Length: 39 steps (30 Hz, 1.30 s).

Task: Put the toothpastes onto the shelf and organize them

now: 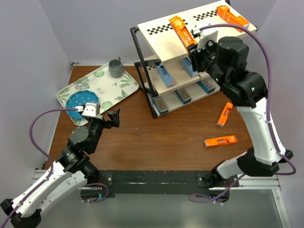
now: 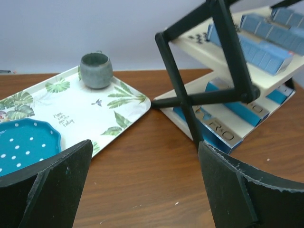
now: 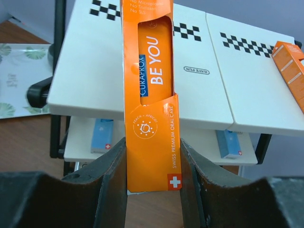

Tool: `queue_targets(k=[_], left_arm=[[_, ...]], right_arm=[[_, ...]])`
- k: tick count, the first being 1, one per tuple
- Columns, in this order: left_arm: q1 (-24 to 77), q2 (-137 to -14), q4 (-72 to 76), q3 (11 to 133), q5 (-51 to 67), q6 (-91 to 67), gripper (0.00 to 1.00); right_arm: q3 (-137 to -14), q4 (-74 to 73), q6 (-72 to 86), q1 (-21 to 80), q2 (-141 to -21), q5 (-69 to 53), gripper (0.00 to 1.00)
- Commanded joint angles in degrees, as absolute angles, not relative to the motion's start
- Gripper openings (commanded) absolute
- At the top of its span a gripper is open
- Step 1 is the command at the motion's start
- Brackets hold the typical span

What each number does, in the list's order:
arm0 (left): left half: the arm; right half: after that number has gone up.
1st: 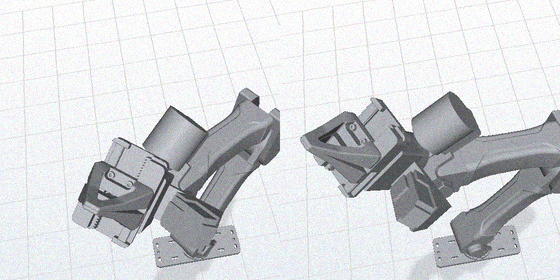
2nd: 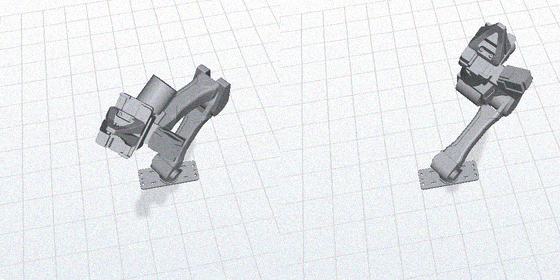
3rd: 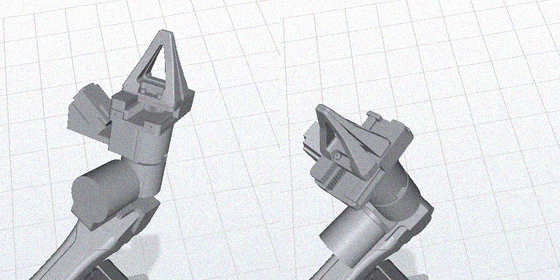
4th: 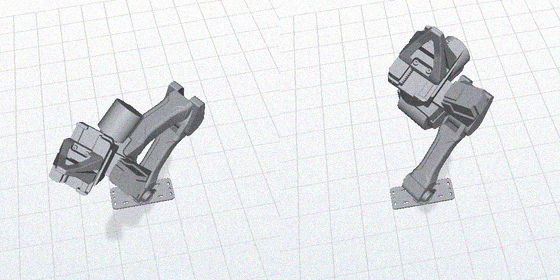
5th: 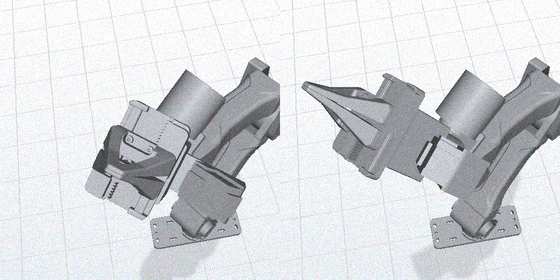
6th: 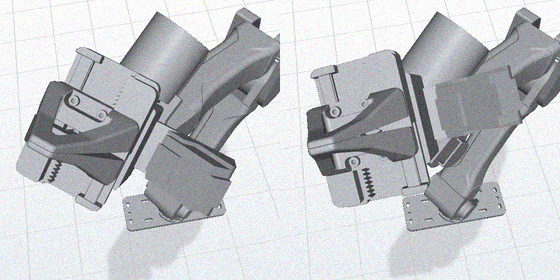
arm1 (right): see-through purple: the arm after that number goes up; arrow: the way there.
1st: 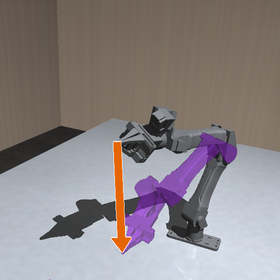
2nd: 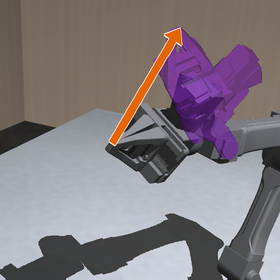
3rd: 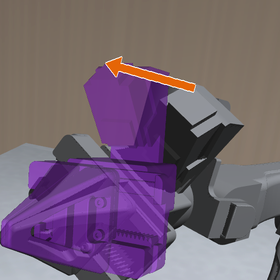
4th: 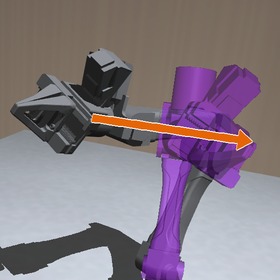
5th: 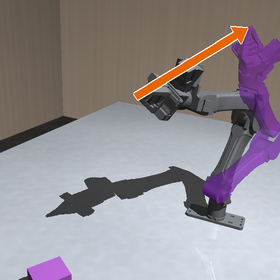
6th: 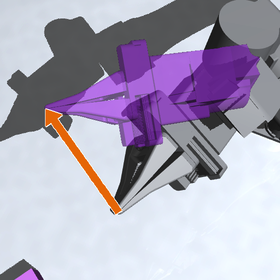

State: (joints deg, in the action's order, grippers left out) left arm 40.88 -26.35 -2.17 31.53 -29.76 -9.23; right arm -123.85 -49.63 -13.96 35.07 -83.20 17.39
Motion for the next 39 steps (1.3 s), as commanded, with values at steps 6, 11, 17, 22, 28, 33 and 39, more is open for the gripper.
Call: queue_targets(k=[6, 11, 17, 22, 28, 33, 39], left_arm=[[40.4, -33.2, 8.6, 23.1, -25.6, -0.7, 0.99], [40.3, -39.5, 6.4, 25.8, -24.6, 2.3, 0.99], [40.3, -40.7, 6.2, 26.1, -23.3, 2.9, 0.99], [40.3, -40.8, 6.5, 25.8, -22.8, 2.9, 0.98], [40.3, -41.6, 6.3, 26.0, -22.1, 2.9, 0.98], [40.3, -41.8, 6.2, 26.0, -21.8, 3.0, 0.98], [40.3, -42.4, 6.0, 26.3, -21.2, 3.2, 0.98]], right_arm=[[-134.0, -51.3, -15.9, 19.0, -89.4, 2.7, 0.27], [-135.6, -48.5, -15.0, 9.3, -91.5, -4.7, 0.27], [-136.9, -44.0, -14.7, 4.3, -95.3, -9.4, 0.27], [-138.3, -41.4, -14.4, 2.5, -98.6, -12.2, 0.31], [-138.3, -38.9, -13.6, 2.3, -100.5, -13.4, 0.33], [-138.3, -37.9, -12.9, 2.1, -101.5, -14.3, 0.40], [-136.8, -36.9, -12.4, 1.8, -101.3, -14.6, 0.47]])
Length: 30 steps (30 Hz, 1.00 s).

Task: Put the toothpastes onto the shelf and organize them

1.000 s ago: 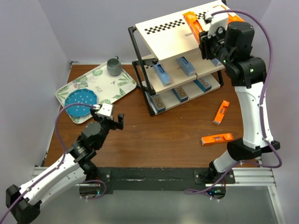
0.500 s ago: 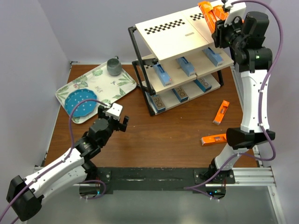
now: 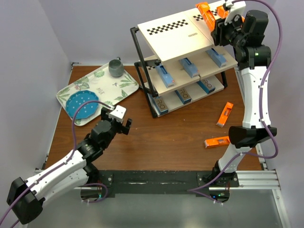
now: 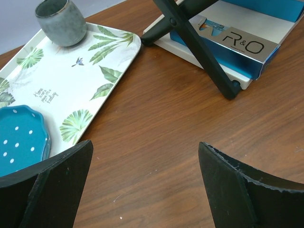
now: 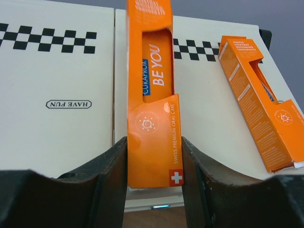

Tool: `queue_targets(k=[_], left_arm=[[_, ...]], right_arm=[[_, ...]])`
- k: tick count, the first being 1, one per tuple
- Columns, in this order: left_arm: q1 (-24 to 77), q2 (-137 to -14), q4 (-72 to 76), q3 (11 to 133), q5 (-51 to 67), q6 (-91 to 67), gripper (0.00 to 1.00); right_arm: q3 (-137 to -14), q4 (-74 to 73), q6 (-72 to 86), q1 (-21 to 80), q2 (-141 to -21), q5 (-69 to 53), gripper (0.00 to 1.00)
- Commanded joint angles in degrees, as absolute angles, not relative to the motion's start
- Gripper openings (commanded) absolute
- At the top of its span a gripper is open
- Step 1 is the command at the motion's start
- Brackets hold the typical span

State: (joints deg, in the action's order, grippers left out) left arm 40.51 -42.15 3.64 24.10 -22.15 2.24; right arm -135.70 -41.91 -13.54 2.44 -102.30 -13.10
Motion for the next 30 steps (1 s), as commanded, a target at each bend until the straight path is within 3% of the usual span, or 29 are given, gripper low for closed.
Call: queue_targets(k=[1, 8, 24, 30], left_arm=[[40.3, -42.3, 5.9, 26.3, -21.2, 3.2, 0.98], [40.3, -42.5, 5.8, 26.3, -21.0, 3.3, 0.98], [40.3, -43.0, 5.7, 26.4, -20.0, 3.3, 0.97], [40.3, -43.2, 5.7, 26.4, -20.0, 3.4, 0.97]], right_arm=[[-136.7, -36.9, -12.3, 1.8, -101.3, -14.7, 0.48], [-133.2, -35.4, -10.9, 0.6, -99.8, -15.4, 0.50], [-128.0, -31.8, -9.1, -3.3, -98.3, -28.8, 0.36], [-128.3, -30.7, -7.9, -3.5, -99.1, -29.7, 0.36]])
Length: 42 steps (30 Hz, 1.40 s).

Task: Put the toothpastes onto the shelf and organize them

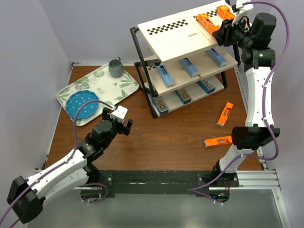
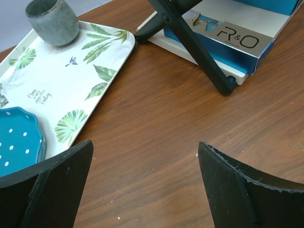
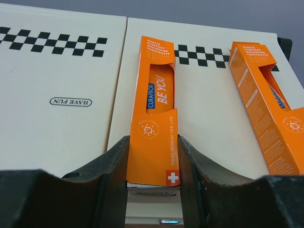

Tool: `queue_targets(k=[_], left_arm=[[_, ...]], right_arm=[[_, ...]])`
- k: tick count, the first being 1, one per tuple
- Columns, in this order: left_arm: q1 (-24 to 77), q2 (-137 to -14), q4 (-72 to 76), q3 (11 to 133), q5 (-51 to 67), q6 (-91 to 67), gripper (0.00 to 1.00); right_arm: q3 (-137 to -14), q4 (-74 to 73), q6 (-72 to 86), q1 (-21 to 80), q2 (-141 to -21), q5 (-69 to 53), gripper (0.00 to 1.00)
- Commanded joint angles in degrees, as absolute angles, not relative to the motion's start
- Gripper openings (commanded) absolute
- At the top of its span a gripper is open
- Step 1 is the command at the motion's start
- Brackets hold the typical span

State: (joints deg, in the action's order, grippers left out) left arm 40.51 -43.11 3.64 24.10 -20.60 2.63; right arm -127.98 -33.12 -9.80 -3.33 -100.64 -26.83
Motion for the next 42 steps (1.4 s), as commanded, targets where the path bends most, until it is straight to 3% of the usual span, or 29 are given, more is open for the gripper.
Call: queue_targets(k=[1, 20, 30, 34, 39, 42], left_arm=[[40.3, -43.2, 5.7, 26.4, -20.0, 3.5, 0.97], [40.3, -43.2, 5.5, 26.5, -20.0, 3.4, 0.97], [40.3, -42.7, 5.4, 26.6, -19.8, 3.4, 0.97], [40.3, -42.5, 5.4, 26.6, -19.4, 3.4, 0.97], [40.3, -42.2, 5.4, 26.8, -19.0, 3.2, 0.97], [40.3, -42.1, 5.4, 26.7, -18.8, 3.1, 0.97]], right_arm=[[-128.7, -30.5, -7.7, -3.5, -99.4, -29.6, 0.35], [-125.2, -27.3, -6.1, -3.5, -98.4, -25.9, 0.37], [-125.2, -26.9, -6.2, -3.4, -95.3, -25.4, 0.69], [-123.4, -26.6, -5.9, -3.5, -91.6, -24.5, 0.87], [-111.1, -24.2, -3.5, -3.5, -80.6, -18.0, 0.97], [-102.2, -23.5, -1.2, -3.5, -74.1, -12.7, 0.98]])
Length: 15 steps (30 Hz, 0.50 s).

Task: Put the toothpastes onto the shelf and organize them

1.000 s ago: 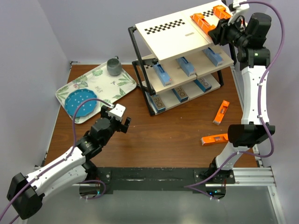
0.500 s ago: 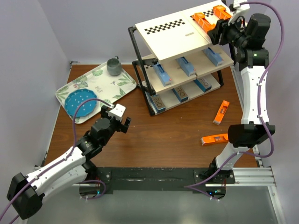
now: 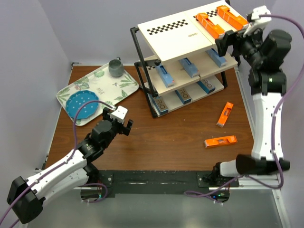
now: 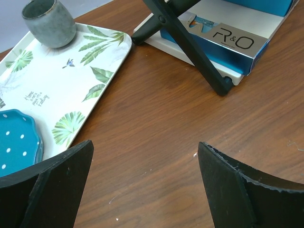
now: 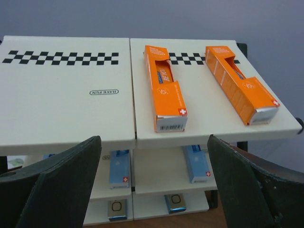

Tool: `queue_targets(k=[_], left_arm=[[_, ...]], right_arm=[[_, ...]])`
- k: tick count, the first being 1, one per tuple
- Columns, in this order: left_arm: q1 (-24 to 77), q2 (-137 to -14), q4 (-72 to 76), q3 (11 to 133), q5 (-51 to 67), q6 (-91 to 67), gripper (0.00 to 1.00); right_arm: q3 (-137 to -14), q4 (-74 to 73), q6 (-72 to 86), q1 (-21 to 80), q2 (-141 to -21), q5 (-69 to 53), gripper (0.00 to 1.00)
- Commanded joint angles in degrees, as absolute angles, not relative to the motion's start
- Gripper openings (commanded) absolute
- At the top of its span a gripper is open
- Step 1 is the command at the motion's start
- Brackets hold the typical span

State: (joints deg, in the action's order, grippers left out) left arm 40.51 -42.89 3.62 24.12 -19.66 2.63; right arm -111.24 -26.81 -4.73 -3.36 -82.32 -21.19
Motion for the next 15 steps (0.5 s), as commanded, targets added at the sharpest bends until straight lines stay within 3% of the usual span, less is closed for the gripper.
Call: queue_targets(k=[1, 7, 15], left_arm=[[40.3, -42.3, 5.4, 26.7, -18.8, 3.0, 0.97], [40.3, -42.5, 5.5, 26.8, -18.1, 2.6, 0.97], [40.3, -42.9, 5.7, 26.9, -17.3, 1.9, 0.97]], right_arm=[[-99.9, -23.6, -0.5, -3.4, -72.5, -11.2, 0.98], [-81.3, -24.4, 6.2, -3.5, -59.3, 2.3, 0.98], [-59.8, -34.9, 25.5, -3.5, -47.7, 9.4, 0.99]])
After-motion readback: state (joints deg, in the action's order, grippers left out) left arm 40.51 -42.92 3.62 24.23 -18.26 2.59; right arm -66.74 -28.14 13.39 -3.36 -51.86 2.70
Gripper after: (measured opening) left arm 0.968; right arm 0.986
